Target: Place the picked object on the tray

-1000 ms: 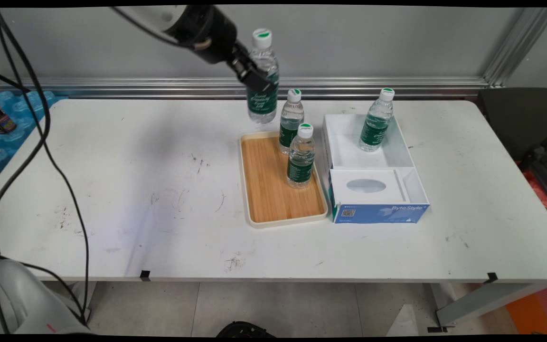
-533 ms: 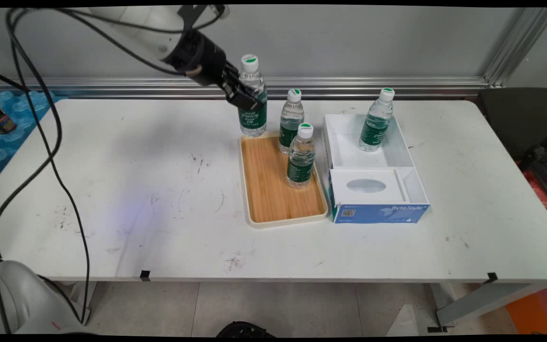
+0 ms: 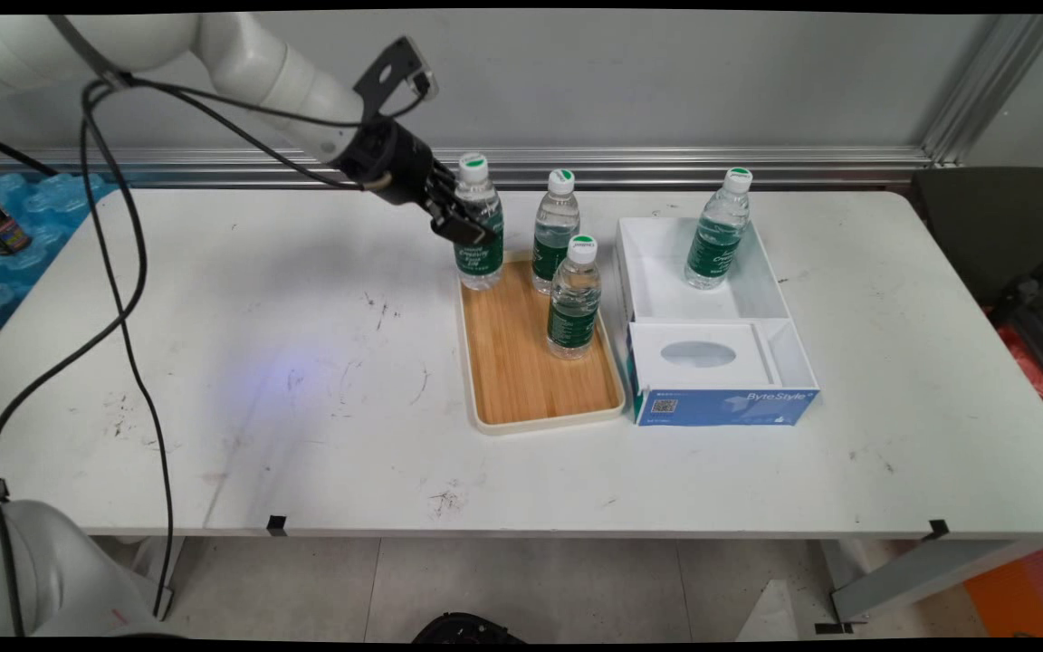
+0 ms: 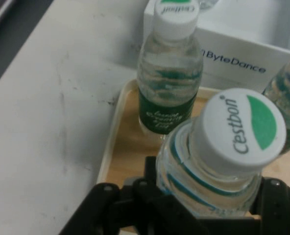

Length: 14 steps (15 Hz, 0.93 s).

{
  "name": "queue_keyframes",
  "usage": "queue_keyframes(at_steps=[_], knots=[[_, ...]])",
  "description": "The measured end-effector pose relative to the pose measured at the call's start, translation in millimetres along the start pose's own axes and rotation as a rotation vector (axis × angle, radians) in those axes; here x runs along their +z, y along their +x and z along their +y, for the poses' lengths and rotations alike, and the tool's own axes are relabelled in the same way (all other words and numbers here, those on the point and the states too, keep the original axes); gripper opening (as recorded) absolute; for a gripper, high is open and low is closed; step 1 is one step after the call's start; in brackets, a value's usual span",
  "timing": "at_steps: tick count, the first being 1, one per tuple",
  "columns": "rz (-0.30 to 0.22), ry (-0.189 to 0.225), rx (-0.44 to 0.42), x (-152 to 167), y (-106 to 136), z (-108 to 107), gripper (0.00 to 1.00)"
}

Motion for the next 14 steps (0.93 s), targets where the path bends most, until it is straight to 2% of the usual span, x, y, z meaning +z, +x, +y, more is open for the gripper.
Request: queue_keyframes(at_steps=[7, 12, 13, 14], knots=[[-0.002, -0.034, 0.028, 44, -16, -15, 0.00], [0.002, -0.042, 0.050, 59, -20, -20, 0.00], [0.003, -0.043, 0.056, 61, -21, -21, 1.00], [0.005, -0.044, 0.064, 62, -21, -22, 1.00]])
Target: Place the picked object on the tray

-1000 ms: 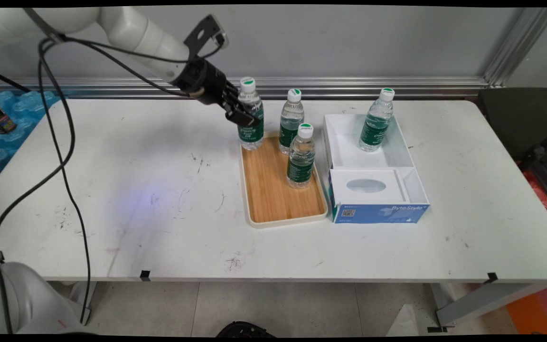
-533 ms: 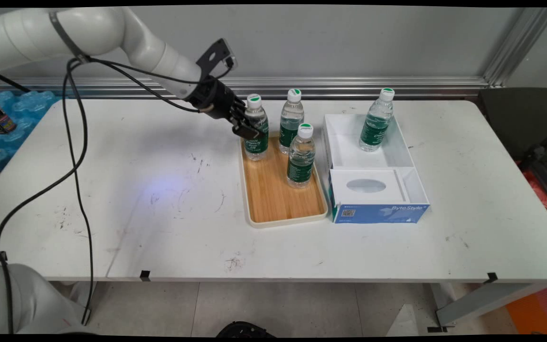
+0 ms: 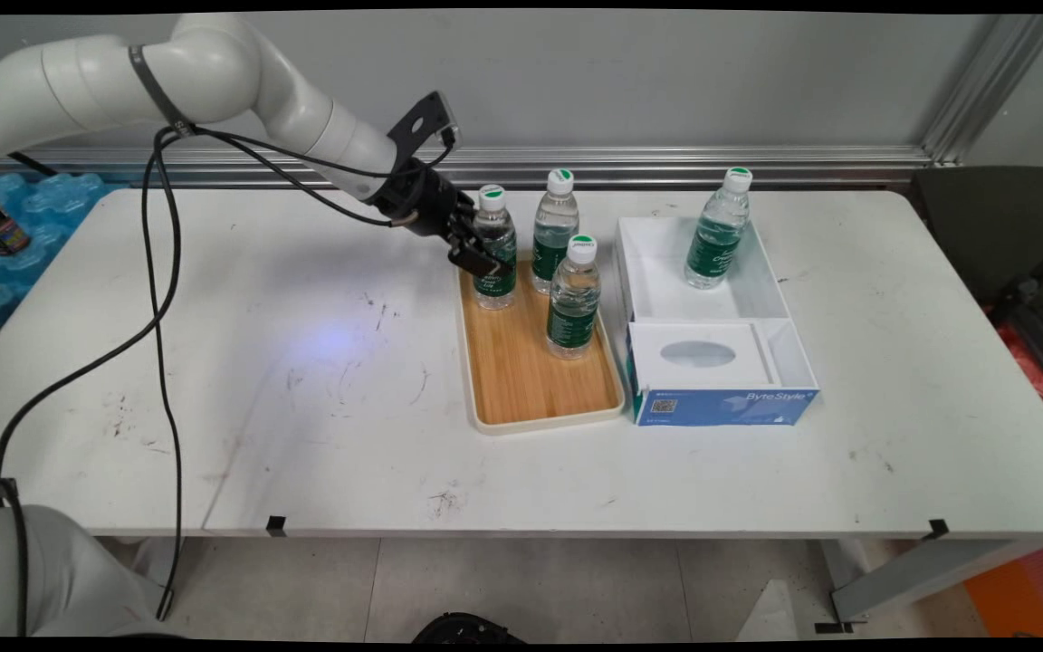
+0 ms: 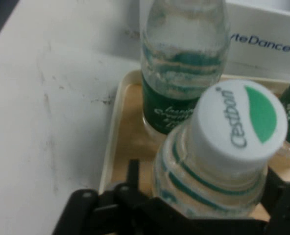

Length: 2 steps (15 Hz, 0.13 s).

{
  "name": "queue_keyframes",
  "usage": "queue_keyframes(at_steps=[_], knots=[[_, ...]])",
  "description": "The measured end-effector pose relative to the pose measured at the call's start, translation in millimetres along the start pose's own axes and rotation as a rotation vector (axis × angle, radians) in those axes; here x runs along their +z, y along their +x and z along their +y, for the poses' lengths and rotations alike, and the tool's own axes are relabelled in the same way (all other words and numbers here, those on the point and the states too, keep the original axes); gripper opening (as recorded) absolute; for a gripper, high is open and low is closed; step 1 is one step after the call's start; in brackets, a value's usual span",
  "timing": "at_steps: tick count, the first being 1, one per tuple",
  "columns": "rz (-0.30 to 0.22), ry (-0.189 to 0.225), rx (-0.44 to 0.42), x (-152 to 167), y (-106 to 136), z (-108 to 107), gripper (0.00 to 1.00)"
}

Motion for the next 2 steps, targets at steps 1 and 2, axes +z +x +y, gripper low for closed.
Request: queue_keyframes(at_steps=[1, 2], knots=[[0.000, -0.001, 0.005, 0.1, -0.9, -0.3, 1.00], [-0.001, -0.002, 0.011, -0.9, -3.0, -0.7, 1.00]])
